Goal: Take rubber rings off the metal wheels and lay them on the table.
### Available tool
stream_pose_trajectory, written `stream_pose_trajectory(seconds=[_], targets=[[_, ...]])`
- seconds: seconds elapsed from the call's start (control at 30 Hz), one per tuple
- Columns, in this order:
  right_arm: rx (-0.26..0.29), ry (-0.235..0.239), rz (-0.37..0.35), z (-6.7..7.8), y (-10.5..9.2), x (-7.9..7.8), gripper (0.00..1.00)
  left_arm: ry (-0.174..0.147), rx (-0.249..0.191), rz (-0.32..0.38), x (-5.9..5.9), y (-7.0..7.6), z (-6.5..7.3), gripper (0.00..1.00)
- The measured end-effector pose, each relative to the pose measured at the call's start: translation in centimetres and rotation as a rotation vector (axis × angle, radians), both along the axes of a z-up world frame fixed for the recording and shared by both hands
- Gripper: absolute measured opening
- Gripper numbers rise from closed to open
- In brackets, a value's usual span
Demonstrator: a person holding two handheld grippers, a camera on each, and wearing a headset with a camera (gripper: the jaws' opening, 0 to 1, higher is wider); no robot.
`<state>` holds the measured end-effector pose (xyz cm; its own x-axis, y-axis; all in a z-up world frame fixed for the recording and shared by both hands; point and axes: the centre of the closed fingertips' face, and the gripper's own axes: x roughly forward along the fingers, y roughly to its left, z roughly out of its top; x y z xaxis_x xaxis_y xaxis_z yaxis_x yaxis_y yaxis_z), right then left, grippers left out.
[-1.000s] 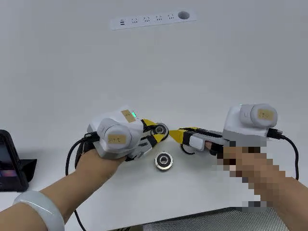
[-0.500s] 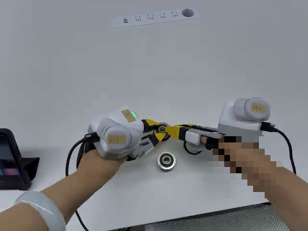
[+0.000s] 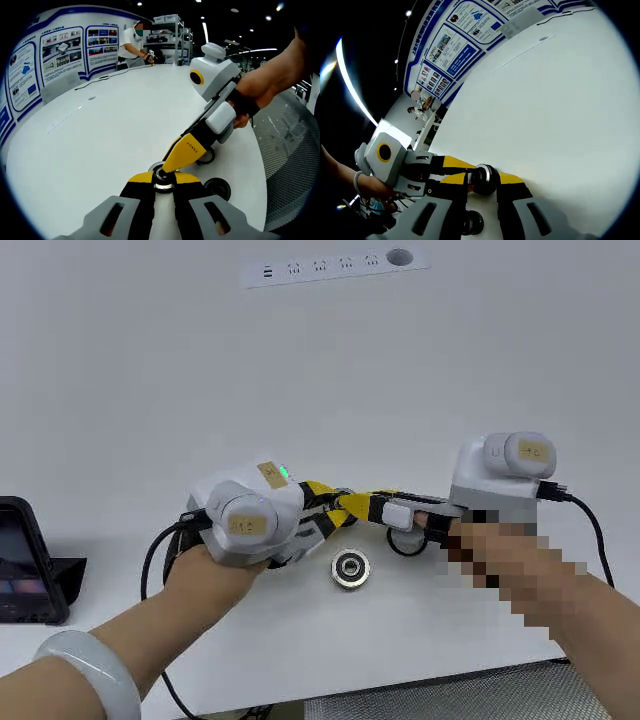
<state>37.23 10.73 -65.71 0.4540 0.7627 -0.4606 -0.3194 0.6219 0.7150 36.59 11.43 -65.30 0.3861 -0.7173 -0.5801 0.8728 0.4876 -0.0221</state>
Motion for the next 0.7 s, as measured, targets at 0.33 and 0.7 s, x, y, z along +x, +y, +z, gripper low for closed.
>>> stream_pose_trajectory(seconds=[0.33,0.7], targets=[[0.008,-0.001,-0.002,0.49,-0.41,-0.43,0.22,-0.001,-0.001,-0.001,-0.04,0.0,0.03,0.14],[-0.017,0.014,0.007,-0.1,-0.75,-0.79,0.12,0.0,-0.002,-0.001,-0.09,0.04,0.07,0.14]])
